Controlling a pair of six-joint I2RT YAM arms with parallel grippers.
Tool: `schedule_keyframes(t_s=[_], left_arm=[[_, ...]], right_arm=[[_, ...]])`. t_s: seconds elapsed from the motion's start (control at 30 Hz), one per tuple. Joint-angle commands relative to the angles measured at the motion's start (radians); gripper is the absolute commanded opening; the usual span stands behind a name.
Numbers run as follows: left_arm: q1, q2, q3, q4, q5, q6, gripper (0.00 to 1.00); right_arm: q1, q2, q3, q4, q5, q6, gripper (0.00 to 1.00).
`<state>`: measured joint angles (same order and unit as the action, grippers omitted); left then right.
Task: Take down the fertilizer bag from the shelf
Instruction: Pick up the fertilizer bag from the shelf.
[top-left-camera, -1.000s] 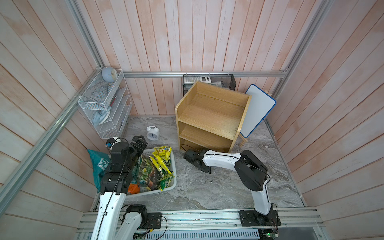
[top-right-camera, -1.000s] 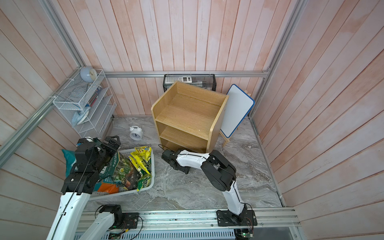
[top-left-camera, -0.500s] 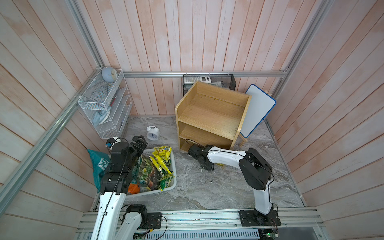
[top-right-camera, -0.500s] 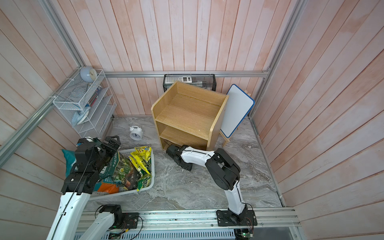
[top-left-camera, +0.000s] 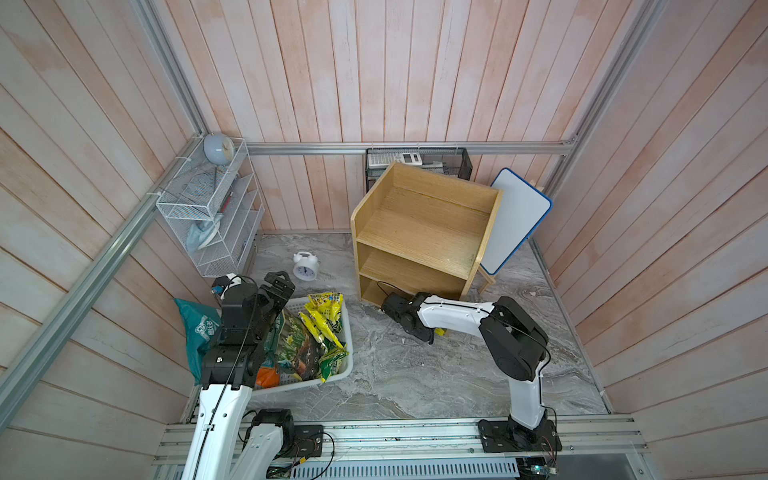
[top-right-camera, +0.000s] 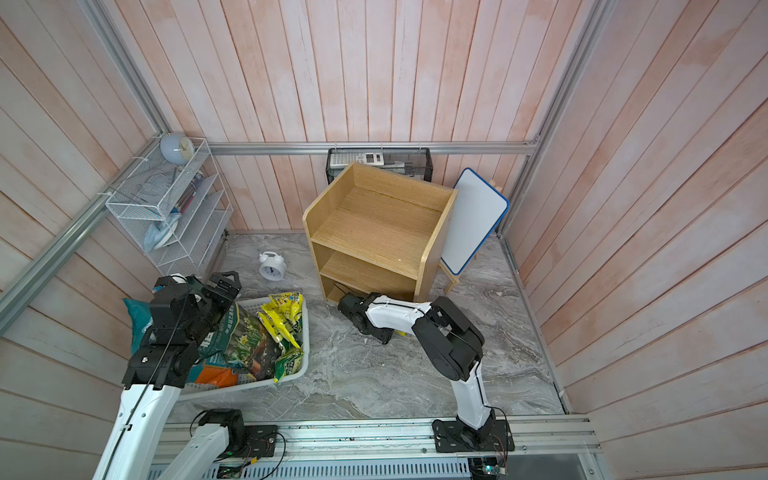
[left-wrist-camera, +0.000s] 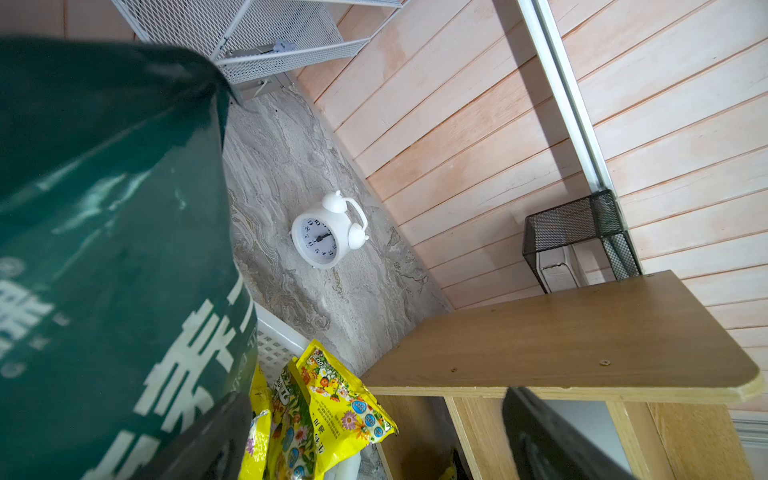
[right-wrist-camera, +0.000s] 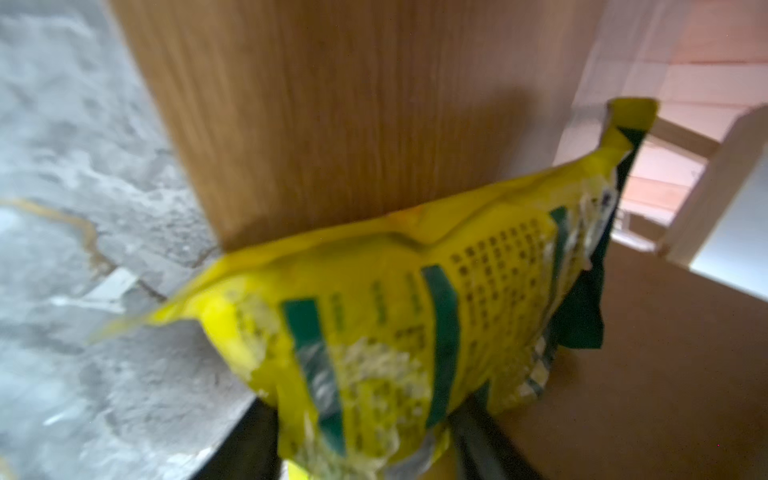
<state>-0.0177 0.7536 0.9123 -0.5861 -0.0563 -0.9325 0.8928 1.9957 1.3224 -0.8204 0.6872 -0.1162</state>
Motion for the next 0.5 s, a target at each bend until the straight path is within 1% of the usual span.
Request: schedule_keyframes(t_s=[0.0,0.07,0.2,0.23,0.37,0.47], left_arm=[[0.005,0.001,0.0,0.015,0.005,-0.001,1.0],[0.005,0.0,0.0,0.014,0.004,0.001,1.0],[0.005,-0.005,-0.001,0.009,-0.001,0.007,1.0],[0.005,-0.006,0.0,0.009,-0.002,0.009,1.0],[0.005,-0.011,-0.002,0.005,-0.005,0.014,1.0],[0.005,-0.014,-0.003,0.003,-0.011,0.014,1.0]], right_arm=[[-0.018,0.023,0.003,0.033,-0.1,0.034,0.4],[-0.003,0.019,0.022,0.016,-0.101,0.049,0.31],[0.022,0.011,0.054,-0.011,-0.099,0.077,0.17],[0.026,0.011,0.065,-0.021,-0.098,0.084,0.16],[0.059,-0.003,0.112,-0.069,-0.092,0.109,0.15],[0.087,-0.028,0.146,-0.105,-0.114,0.142,0.14]])
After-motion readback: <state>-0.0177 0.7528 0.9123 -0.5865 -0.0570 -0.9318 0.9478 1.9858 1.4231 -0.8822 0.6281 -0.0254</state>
